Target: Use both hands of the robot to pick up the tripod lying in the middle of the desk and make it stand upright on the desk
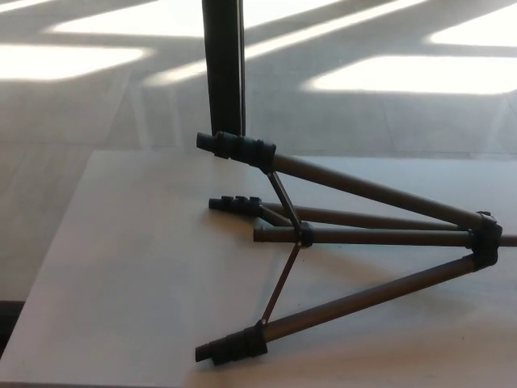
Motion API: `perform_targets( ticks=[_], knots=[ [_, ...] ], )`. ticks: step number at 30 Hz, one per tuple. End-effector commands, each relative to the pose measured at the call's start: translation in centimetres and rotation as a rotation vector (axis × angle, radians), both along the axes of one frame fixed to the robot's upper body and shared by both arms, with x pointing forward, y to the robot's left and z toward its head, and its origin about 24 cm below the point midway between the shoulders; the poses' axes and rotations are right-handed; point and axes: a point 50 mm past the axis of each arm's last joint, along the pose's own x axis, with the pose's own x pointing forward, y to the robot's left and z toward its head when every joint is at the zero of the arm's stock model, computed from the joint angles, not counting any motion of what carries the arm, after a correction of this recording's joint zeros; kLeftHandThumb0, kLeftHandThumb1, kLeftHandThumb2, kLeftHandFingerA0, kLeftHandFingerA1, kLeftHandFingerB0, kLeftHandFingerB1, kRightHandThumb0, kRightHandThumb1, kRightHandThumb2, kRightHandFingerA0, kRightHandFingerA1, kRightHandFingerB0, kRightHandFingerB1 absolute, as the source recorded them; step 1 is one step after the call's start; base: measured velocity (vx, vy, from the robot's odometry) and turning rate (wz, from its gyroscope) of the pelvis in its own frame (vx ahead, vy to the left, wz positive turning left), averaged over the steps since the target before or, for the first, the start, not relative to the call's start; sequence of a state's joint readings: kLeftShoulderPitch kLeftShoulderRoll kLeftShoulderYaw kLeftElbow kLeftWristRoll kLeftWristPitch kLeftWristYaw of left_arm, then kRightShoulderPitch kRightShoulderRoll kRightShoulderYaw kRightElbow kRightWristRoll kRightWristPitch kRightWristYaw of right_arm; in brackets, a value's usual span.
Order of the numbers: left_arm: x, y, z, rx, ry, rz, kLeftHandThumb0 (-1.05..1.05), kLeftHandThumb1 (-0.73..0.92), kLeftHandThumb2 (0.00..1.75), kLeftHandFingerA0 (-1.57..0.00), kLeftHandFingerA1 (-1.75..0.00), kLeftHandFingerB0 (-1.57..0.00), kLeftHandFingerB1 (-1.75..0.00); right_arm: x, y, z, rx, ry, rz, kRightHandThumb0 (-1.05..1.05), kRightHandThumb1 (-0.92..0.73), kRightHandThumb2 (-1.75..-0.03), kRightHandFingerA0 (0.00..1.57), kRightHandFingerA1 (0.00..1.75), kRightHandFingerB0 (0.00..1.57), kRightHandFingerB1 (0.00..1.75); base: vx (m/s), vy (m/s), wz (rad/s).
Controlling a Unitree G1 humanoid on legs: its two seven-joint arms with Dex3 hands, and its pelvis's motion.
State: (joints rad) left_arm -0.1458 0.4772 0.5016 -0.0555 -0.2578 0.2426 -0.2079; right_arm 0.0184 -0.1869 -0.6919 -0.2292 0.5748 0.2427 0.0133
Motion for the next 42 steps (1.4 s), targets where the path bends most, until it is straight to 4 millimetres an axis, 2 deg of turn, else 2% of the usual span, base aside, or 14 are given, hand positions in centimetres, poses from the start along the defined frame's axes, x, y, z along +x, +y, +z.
perform_targets(
  ticks=[1, 2, 4, 5, 9, 10, 12, 17, 22, 32, 33, 34, 36, 42],
  knots=[
    [2.6, -7.0, 6.5, 0.089, -0.171, -0.177, -0.8, 0.78, 0.63, -0.36, -0.65, -0.32, -0.48, 2.5, 8.5, 0.7, 0.082, -0.018, 0.306, -0.75, -0.74, -0.63, 0.45, 0.49, 0.37, 0.35, 0.0, 0.0, 0.0],
    [2.9, -7.6, 6.7, 0.117, -0.161, -0.193, -0.75, 0.8, 0.64, -0.34, -0.62, -0.31, -0.47, 2.8, 9.2, -0.1, 0.118, 0.022, 0.32, -0.78, -0.66, -0.7, 0.38, 0.5, 0.3, 0.36, 0.0, 0.0, 0.0],
    [3.3, -8.2, 6.9, 0.157, -0.155, -0.217, -0.74, 0.79, 0.64, -0.34, -0.59, -0.28, -0.45, 3.0, 9.9, -0.7, 0.151, 0.065, 0.345, -0.76, -0.75, -0.6, 0.39, 0.46, 0.31, 0.32, 0.0, 0.0, 0.0],
    [3.7, -8.6, 7.1, 0.209, -0.159, -0.245, -0.7, 0.74, 0.63, -0.46, -0.41, -0.41, -0.36, 3.3, 10.1, -1.1, 0.15, 0.083, 0.366, -0.67, -0.72, -0.61, 0.44, 0.56, 0.37, 0.41, 0.0, 0.0, 0.0],
    [5.6, -10.6, 8.4, 0.267, -0.158, -0.325, -0.78, 0.78, 0.63, -0.37, -0.51, -0.33, -0.37, 4.0, 10.7, -2.9, 0.174, 0.169, 0.363, -0.82, -0.71, -0.62, 0.45, 0.59, 0.44, 0.39, 0.0, 0.0, 0.0],
    [6.0, -11.1, 8.7, 0.275, -0.149, -0.334, -0.88, 0.62, 0.79, -0.36, -0.54, -0.31, -0.41, 4.1, 10.9, -3.3, 0.191, 0.175, 0.36, -0.82, -0.69, -0.61, 0.47, 0.61, 0.48, 0.41, 0.0, 0.0, 0.0],
    [6.7, -12.2, 9.7, 0.288, -0.153, -0.381, -0.83, 0.71, 0.62, -0.3, -0.54, -0.37, -0.39, 4.2, 11.4, -3.9, 0.177, 0.217, 0.372, -0.81, -0.71, -0.62, 0.5, 0.63, 0.49, 0.42, 0.0, 0.0, 0.0],
    [7.4, -14.2, 11.0, 0.317, -0.167, -0.44, -0.83, 0.7, 0.61, -0.35, -0.6, -0.37, -0.42, 4.1, 12.3, -4.6, 0.137, 0.279, 0.417, -0.8, -0.73, -0.62, 0.51, 0.66, 0.46, 0.42, 0.0, 0.0, 0.0],
    [7.7, -17.3, 12.4, 0.513, -0.186, -0.463, -0.79, 0.74, 0.62, -0.41, -0.59, -0.37, -0.45, 4.4, 13.2, -5.6, 0.175, 0.337, 0.459, -0.79, -0.69, -0.61, 0.48, 0.67, 0.45, 0.44, -0.01, -0.003, 0.02],
    [8.0, -18.9, 12.4, 0.625, -0.172, -0.489, -0.74, 0.68, 0.61, -0.47, -0.57, -0.41, -0.45, 3.4, 12.3, -6.0, 0.172, 0.405, 0.4, -0.81, -0.68, -0.61, 0.55, 0.72, 0.59, 0.52, 0.0, 0.0, 0.0],
    [8.1, -19.0, 12.1, 0.677, -0.115, -0.521, -0.85, 0.71, 0.63, -0.3, -0.52, -0.34, -0.4, 3.1, 12.1, -6.1, 0.15, 0.425, 0.412, -0.83, -0.69, -0.61, 0.51, 0.7, 0.53, 0.51, 0.0, 0.0, 0.0],
    [8.2, -19.1, 12.0, 0.699, -0.09, -0.534, -0.85, 0.71, 0.63, -0.3, -0.52, -0.34, -0.4, 3.0, 12.0, -6.1, 0.141, 0.433, 0.418, -0.83, -0.69, -0.61, 0.51, 0.7, 0.53, 0.51, 0.0, 0.0, 0.0],
    [8.8, -21.0, 11.4, 0.969, 0.015, -0.582, -0.95, 0.79, 0.65, -0.13, -0.48, -0.22, -0.32, 2.7, 11.8, -5.9, 0.162, 0.422, 0.406, -0.81, -0.66, -0.6, 0.58, 0.7, 0.56, 0.49, 0.0, 0.0, 0.0],
    [9.2, -24.2, 10.7, 1.223, 0.045, -0.624, -1.0, 0.83, 0.66, -0.12, -0.49, -0.18, -0.34, 1.7, 11.8, -5.4, 0.142, 0.407, 0.441, -0.8, -0.71, -0.61, 0.54, 0.69, 0.49, 0.46, 0.0, 0.0, 0.0]
  ],
)
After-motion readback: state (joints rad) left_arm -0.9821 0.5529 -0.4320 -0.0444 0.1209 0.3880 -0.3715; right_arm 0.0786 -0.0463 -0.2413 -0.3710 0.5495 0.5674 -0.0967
